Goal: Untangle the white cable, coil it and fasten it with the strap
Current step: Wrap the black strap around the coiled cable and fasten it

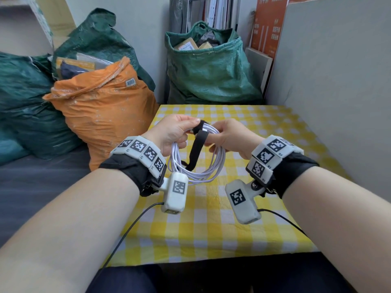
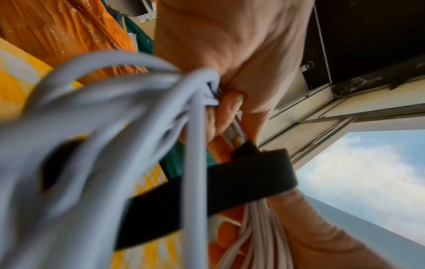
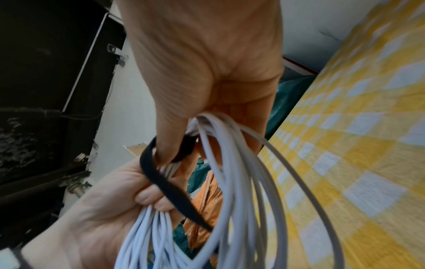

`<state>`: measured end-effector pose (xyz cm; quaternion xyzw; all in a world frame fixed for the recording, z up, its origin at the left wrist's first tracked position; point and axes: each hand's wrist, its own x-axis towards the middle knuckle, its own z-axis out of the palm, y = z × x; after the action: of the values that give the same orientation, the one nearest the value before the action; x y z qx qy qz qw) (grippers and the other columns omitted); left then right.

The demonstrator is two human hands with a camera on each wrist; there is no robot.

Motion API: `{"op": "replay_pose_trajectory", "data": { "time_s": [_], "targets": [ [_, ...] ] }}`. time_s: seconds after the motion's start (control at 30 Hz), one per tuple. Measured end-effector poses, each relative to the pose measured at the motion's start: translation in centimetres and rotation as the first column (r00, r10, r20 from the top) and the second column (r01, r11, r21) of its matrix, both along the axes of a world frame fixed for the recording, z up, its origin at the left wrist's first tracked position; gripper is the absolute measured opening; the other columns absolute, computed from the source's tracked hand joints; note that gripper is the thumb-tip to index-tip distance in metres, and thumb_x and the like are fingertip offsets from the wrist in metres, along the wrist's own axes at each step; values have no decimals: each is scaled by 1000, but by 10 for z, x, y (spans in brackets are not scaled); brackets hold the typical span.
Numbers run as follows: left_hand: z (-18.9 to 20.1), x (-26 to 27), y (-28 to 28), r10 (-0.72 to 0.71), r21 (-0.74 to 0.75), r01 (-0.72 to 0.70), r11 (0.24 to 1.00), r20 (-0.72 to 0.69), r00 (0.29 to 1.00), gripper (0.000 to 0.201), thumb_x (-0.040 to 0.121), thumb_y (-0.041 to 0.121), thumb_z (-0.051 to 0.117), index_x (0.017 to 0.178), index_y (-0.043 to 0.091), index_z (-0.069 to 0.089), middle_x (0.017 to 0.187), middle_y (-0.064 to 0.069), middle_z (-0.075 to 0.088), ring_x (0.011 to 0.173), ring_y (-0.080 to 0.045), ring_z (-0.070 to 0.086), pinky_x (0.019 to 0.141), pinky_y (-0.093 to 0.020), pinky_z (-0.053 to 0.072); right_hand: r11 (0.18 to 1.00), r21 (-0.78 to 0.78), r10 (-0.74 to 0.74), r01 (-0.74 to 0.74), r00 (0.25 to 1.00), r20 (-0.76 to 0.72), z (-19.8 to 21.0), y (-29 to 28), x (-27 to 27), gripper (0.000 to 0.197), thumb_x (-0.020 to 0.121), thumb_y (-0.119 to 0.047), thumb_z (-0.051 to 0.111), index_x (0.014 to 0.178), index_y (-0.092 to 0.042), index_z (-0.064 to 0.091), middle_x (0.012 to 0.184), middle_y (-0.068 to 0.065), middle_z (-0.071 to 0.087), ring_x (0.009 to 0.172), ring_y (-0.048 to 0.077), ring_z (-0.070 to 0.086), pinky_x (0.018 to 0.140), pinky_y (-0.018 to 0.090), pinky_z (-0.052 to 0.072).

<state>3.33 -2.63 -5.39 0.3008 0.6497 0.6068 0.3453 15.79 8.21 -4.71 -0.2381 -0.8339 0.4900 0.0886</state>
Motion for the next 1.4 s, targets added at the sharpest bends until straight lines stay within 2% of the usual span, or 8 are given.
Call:
{"op": "replay_pose_trajectory", "data": {
  "time_s": [0.23,0.4,0.53,0.83,0.97,1.1,1.27,1.4],
  "targets": [
    [-8,1,-1,24,-66,-27,997,-40,999,14,93,19,57,89,6,60,68,-5,59,32,-5,21,33,-15,18,905,403,-18,141,956,-293,6,-3,-8,21,82,-23,71,71,-6,67,62,-6,48,56,9,40,54,23,36],
    [-10,0,0,-46,-169,-5,986,-299,953,34,91,23,58,106,-8,59,83,-18,63,56,-19,48,50,-21,37,956,253,-60,148,944,-323,16,2,-6,39,87,-17,62,51,-10,48,55,6,50,54,19,45,49,26,38],
    [-3,4,-4,-183,-258,81,963,-402,897,21,96,27,50,85,12,58,64,-9,58,49,-19,36,41,-22,22,953,61,-251,296,887,-386,21,19,-5,38,88,-13,59,51,-14,52,52,0,51,48,14,45,46,21,43],
    [4,8,-7,-297,-31,296,955,-160,941,20,97,27,46,84,16,54,55,-4,51,36,-7,29,38,-17,20,997,-16,-70,71,995,64,-2,16,3,23,95,-20,54,81,-8,67,79,9,61,64,16,53,51,20,47],
    [-2,5,-7,-337,63,341,938,-63,939,26,88,33,51,104,20,66,67,-10,48,52,-16,27,38,-17,22,996,-64,69,-58,979,194,5,6,7,25,96,-22,48,84,-7,64,64,0,56,45,8,46,37,14,38],
    [-4,2,-8,-423,83,419,904,37,905,41,78,31,71,104,0,65,97,-24,41,32,-3,30,34,-13,26,981,-189,82,-46,979,189,6,4,8,23,97,-7,45,77,-7,57,50,-2,57,40,7,48,36,14,39],
    [-2,5,-9,-381,-12,381,925,4,925,19,87,19,60,80,8,73,54,-6,40,32,-5,26,34,-15,20,995,-55,100,-87,944,314,0,3,6,19,95,-15,46,87,-6,61,72,6,52,60,18,44,53,23,43],
    [-3,2,-9,-308,-43,307,951,-23,951,20,90,16,57,82,6,72,59,-4,39,33,-6,24,35,-16,18,1000,0,-29,30,972,232,-1,8,5,22,95,-21,46,80,-9,56,66,4,44,54,15,35,48,23,35]
  ]
}}
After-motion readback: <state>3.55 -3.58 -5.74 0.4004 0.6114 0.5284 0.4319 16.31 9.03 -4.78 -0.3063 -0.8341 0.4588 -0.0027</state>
